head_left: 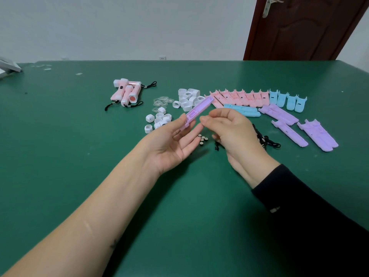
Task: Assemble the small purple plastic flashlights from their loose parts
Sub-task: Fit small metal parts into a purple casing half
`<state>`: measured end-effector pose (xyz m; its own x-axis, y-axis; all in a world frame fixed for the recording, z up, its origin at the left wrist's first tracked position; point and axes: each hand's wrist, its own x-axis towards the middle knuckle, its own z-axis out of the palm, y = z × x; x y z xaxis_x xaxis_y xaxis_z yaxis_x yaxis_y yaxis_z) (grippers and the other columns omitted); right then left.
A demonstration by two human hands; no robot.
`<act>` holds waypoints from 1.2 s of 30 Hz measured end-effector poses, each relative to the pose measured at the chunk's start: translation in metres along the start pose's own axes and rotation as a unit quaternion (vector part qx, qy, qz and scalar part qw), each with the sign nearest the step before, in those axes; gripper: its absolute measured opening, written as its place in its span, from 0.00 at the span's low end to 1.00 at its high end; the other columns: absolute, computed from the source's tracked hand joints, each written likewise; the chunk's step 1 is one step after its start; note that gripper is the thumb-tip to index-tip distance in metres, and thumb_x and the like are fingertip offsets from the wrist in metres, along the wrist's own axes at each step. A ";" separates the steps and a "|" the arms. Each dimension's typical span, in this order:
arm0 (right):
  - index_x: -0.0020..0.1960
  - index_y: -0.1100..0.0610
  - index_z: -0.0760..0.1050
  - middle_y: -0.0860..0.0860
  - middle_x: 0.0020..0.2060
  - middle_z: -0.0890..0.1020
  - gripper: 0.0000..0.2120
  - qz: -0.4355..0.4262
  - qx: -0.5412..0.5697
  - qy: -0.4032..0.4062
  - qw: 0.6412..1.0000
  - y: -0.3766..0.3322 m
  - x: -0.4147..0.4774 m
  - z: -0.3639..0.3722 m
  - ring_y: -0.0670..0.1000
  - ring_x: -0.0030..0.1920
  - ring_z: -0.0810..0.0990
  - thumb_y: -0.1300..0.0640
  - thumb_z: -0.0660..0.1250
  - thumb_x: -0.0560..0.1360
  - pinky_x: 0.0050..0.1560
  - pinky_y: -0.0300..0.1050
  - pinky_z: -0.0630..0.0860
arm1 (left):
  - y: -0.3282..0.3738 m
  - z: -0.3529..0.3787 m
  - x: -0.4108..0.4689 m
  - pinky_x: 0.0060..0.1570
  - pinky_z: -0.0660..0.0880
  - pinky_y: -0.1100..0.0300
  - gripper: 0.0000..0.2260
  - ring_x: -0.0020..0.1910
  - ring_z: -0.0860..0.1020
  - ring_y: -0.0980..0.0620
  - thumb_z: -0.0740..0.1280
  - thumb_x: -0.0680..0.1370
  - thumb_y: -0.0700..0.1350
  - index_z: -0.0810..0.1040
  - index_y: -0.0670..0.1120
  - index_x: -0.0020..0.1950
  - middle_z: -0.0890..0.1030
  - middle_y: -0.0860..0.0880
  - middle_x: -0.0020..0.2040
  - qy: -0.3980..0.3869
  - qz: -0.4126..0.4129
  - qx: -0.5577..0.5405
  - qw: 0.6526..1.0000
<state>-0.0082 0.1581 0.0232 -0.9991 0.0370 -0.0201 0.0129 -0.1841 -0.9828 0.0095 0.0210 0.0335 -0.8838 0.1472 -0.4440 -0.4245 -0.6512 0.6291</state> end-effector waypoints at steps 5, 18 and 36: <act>0.44 0.52 0.77 0.44 0.33 0.83 0.06 -0.063 -0.071 0.003 0.996 0.003 -0.002 0.000 0.39 0.37 0.81 0.60 0.73 0.72 0.41 0.28 0.72 | 0.000 0.002 -0.002 0.31 0.81 0.57 0.05 0.38 0.85 0.48 0.67 0.79 0.42 0.76 0.40 0.46 0.81 0.48 0.38 -0.006 -0.010 -0.010 1.000; 0.41 0.50 0.81 0.37 0.30 0.81 0.03 0.017 -0.093 -0.016 0.995 0.005 0.002 -0.003 0.33 0.30 0.76 0.56 0.72 0.73 0.32 0.32 0.71 | 0.002 -0.001 0.000 0.31 0.81 0.59 0.03 0.39 0.85 0.50 0.67 0.78 0.42 0.76 0.42 0.48 0.83 0.49 0.35 -0.003 0.026 0.026 0.999; 0.45 0.50 0.77 0.53 0.48 0.79 0.02 -0.126 -0.178 0.046 0.975 0.001 -0.001 0.004 0.37 0.32 0.72 0.54 0.67 0.77 0.36 0.27 0.67 | -0.006 0.000 0.002 0.29 0.74 0.68 0.01 0.34 0.81 0.60 0.68 0.78 0.43 0.78 0.47 0.48 0.81 0.53 0.37 0.034 0.116 0.126 0.985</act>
<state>-0.0075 0.1537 0.0229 -0.9644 0.1286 0.2310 -0.2037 0.1953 -0.9593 0.0102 0.0252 0.0282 -0.9511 -0.0390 -0.3064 -0.2561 -0.4547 0.8530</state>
